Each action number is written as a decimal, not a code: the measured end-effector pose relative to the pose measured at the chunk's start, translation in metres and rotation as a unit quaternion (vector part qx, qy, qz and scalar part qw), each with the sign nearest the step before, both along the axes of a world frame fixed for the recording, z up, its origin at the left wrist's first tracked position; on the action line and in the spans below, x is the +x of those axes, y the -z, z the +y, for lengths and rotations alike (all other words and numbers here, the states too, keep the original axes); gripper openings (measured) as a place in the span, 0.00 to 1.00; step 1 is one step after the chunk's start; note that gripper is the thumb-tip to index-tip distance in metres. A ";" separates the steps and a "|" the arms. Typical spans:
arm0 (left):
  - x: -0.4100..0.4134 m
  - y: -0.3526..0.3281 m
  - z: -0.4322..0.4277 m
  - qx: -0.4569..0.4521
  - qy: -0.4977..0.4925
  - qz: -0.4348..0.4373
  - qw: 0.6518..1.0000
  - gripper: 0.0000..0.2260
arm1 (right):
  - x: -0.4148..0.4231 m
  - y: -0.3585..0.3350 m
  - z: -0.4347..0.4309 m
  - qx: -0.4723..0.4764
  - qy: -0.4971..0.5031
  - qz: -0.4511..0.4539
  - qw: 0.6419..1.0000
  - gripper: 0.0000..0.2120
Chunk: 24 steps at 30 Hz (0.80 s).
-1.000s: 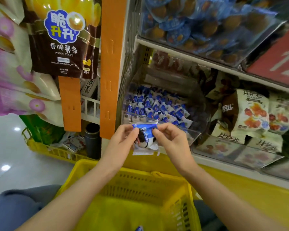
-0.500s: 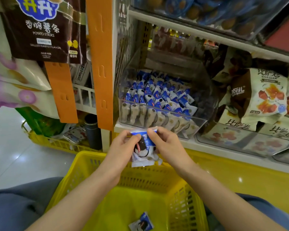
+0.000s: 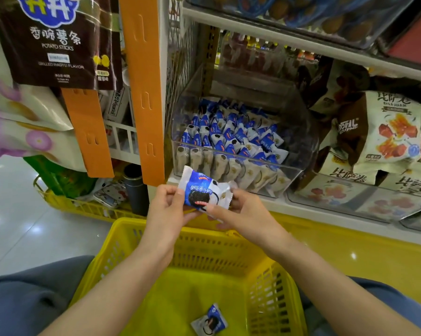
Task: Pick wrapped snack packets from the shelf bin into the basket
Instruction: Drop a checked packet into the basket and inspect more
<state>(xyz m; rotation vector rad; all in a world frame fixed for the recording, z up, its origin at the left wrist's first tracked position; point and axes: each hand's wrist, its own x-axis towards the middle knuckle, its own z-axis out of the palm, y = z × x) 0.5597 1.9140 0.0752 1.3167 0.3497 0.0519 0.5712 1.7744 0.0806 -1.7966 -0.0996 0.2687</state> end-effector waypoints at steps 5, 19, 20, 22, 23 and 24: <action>-0.002 0.004 0.001 0.116 0.075 0.019 0.990 0.10 | 0.002 -0.005 -0.006 0.031 0.041 -0.023 0.998 0.06; -0.001 0.010 0.006 0.189 0.062 -0.140 0.970 0.06 | -0.002 0.007 -0.012 -0.186 -0.045 -0.141 0.971 0.05; -0.002 0.011 0.006 0.142 0.060 -0.115 0.981 0.06 | -0.001 0.006 -0.013 -0.169 -0.039 -0.129 0.976 0.05; -0.002 0.013 0.005 0.054 0.070 -0.061 0.994 0.07 | -0.001 0.006 -0.013 -0.133 -0.028 -0.107 0.985 0.06; -0.002 0.014 0.004 0.015 0.077 -0.036 0.996 0.08 | -0.002 0.006 -0.013 -0.117 -0.022 -0.095 0.988 0.06; -0.002 0.013 0.003 -0.022 0.082 -0.016 0.996 0.09 | -0.002 0.007 -0.013 -0.102 -0.013 -0.081 0.991 0.07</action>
